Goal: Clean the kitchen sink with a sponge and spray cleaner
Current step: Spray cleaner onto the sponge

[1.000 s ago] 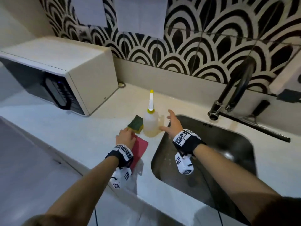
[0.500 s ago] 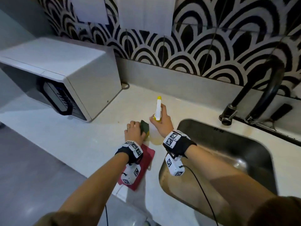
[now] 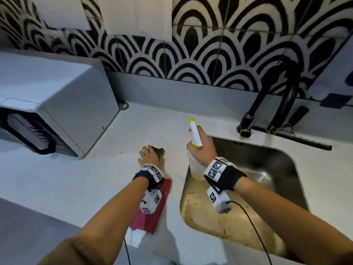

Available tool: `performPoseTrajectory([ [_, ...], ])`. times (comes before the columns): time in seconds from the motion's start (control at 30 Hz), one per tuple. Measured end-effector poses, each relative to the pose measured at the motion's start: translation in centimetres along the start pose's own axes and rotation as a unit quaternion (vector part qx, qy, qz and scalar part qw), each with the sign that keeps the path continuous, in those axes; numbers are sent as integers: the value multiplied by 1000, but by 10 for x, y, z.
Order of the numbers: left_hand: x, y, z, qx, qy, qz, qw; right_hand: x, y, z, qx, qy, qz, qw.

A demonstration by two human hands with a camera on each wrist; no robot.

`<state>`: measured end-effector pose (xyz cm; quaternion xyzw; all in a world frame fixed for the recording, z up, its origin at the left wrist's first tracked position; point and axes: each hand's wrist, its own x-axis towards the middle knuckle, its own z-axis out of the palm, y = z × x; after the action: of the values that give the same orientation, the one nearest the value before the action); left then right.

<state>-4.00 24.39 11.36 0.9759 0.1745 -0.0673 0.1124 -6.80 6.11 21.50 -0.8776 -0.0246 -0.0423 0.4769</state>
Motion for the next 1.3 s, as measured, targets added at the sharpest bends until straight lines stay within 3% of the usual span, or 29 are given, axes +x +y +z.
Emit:
performPoseTrajectory([
  [0.1, -1, 4, 4, 4, 24, -7, 1000, -14, 14, -17, -23, 17, 4, 1000],
  [0.23, -6, 30, -12, -86, 16, 16, 996, -30, 31, -35, -30, 74, 4, 997],
  [0.3, -5, 50, -17, -181, 5, 52, 982, -38, 35, -43, -32, 72, 24, 997],
  [0.33, -8, 62, -25, -268, -26, 63, 961, -42, 36, -47, -30, 65, 29, 997],
  [0.37, -13, 75, -34, -377, -71, 64, 921, -46, 36, -52, -28, 58, 31, 997],
  [0.4, -20, 88, -44, -485, -124, 48, 864, -49, 36, -56, -28, 53, 29, 998],
  [0.5, -38, 119, -65, -686, -270, 40, 674, -57, 33, -69, -42, 40, 14, 998],
  [0.57, -48, 129, -73, -724, -323, 26, 609, -61, 30, -75, -48, 40, 19, 998],
  [0.7, -55, 141, -72, -744, -375, -11, 553, -65, 24, -83, -84, 31, 53, 995],
  [0.8, -63, 151, -74, -730, -397, 9, 556, -68, 23, -85, -98, 20, 58, 993],
  [0.9, -63, 155, -72, -691, -413, 43, 591, -72, 20, -86, -109, 6, 74, 991],
  [0.97, -61, 153, -67, -682, -418, 47, 598, -73, 19, -86, -108, -8, 83, 991],
  [1.3, -55, 149, -60, -672, -422, 52, 606, -70, 14, -79, -126, -25, 98, 987],
])
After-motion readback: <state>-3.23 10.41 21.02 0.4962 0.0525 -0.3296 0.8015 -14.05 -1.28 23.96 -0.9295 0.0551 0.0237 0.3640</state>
